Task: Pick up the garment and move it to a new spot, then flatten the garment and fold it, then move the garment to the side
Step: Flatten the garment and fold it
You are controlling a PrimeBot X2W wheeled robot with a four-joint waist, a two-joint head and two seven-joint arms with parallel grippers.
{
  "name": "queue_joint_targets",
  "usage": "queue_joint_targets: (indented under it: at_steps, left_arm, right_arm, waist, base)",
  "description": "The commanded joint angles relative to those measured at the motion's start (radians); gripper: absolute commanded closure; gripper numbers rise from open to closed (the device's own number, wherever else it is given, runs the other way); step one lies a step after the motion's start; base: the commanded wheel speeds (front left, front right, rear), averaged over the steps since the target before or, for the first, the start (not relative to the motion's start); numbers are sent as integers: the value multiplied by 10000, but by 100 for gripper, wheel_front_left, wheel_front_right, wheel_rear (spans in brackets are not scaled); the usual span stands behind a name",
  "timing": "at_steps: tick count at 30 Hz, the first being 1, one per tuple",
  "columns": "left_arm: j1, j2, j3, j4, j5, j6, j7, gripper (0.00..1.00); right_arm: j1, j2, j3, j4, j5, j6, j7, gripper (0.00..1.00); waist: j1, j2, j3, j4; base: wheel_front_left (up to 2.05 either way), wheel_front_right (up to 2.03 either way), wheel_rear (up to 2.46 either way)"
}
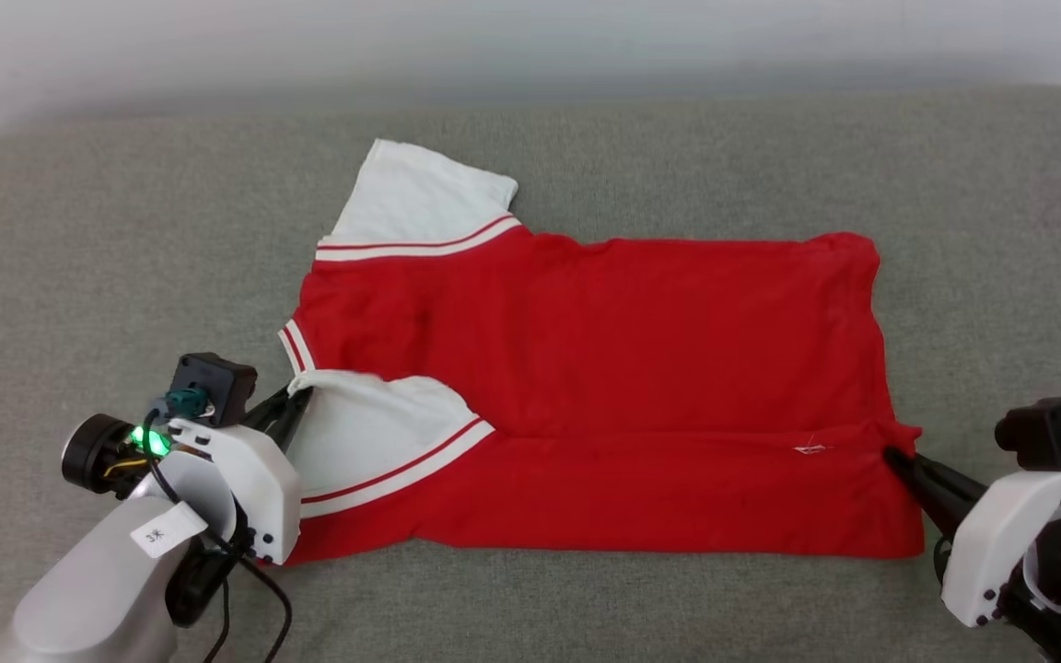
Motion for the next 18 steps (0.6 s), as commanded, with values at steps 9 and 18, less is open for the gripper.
queue_joint_targets:
  at_steps: [9,18]
  left_arm:
    - [-652,-861,-452,2528,15,-826,-560,100]
    - [-1040,-1216,-529,3498,-114,-1041,-1358,0]
  right_arm:
    - [-862,350,890,1615,54,-8,-408,100]
    - [-852,465,955,1939,254,-8,-1199,0]
  waist:
    - [-3,0,646,9]
    - [-3,0,84,151]
  base:
    - [0,0,0]
    - [0,0,0]
